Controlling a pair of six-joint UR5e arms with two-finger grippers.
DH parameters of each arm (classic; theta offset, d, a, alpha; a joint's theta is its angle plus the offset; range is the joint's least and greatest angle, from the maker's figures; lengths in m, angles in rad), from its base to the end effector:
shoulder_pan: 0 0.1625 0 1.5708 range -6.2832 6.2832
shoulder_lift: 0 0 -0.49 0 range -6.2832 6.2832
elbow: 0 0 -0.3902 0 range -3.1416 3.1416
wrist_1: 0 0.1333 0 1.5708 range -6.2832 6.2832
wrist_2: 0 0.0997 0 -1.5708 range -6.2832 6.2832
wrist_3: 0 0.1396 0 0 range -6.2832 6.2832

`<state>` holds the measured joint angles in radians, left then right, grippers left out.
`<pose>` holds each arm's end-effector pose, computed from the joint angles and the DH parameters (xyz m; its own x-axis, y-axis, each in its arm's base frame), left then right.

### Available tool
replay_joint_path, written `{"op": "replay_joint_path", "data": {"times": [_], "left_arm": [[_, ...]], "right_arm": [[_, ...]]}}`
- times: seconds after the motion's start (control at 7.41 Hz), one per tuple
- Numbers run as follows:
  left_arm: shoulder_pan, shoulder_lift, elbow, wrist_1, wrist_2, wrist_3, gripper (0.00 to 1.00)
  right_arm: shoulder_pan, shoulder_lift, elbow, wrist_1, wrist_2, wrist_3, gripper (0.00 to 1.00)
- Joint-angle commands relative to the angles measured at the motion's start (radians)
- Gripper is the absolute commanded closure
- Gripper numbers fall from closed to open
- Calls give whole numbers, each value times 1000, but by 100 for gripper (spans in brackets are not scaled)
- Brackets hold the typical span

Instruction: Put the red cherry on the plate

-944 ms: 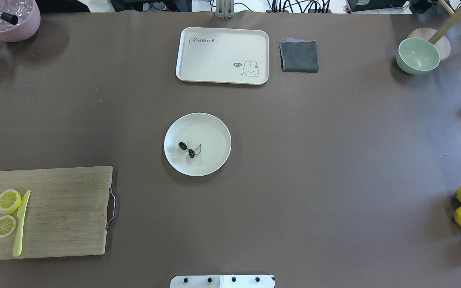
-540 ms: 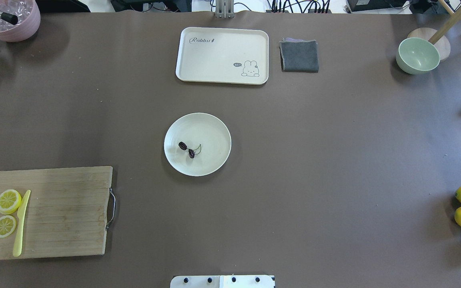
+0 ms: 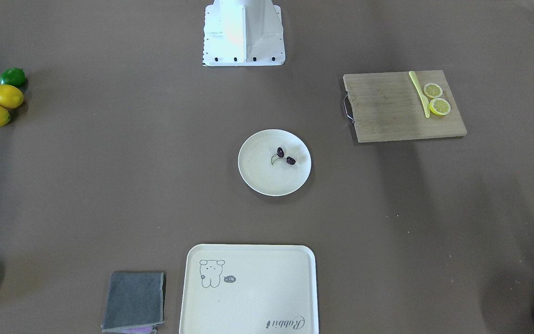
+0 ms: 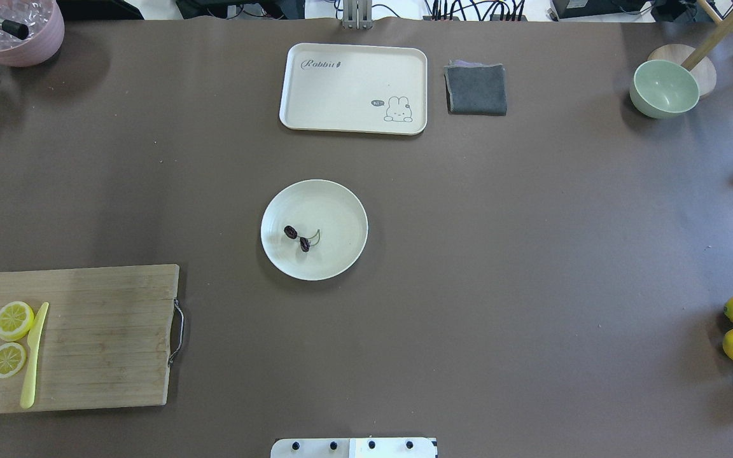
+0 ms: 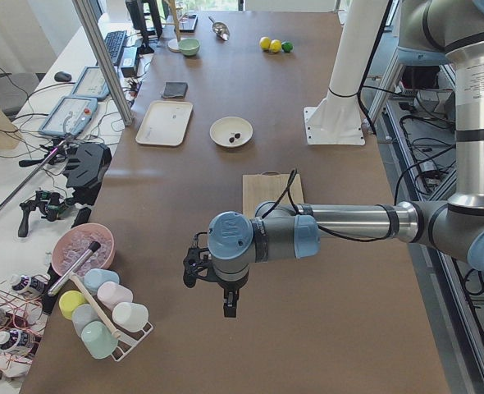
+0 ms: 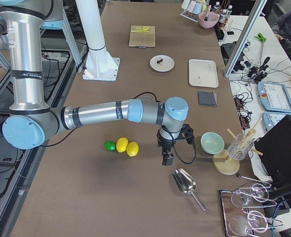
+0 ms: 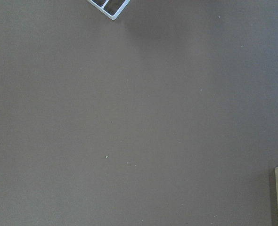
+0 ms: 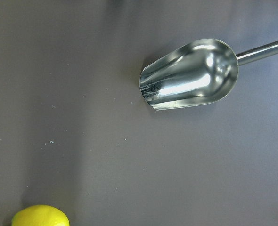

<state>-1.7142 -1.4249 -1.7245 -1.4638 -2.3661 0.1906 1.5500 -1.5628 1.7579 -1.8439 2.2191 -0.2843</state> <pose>-0.0916 -0.3995 0.7514 0.6974 0.0196 -0.7165 0.0103 0.9992 0.0374 0.0391 -0.4784 0.6955 0.7601 -0.2503 0.5997 0.2437 0.9653 0.0941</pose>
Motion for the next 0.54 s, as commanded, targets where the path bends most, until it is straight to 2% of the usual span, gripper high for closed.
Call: {"op": "replay_joint_path", "data": {"times": [0.0, 0.4], "left_arm": [[-1, 7, 0, -4, 5, 0, 1], [-1, 8, 2, -4, 10, -2, 1]], "right_arm": [[-1, 0, 2, 0, 1, 1, 0], [-1, 0, 0, 0, 1, 1, 0]]}}
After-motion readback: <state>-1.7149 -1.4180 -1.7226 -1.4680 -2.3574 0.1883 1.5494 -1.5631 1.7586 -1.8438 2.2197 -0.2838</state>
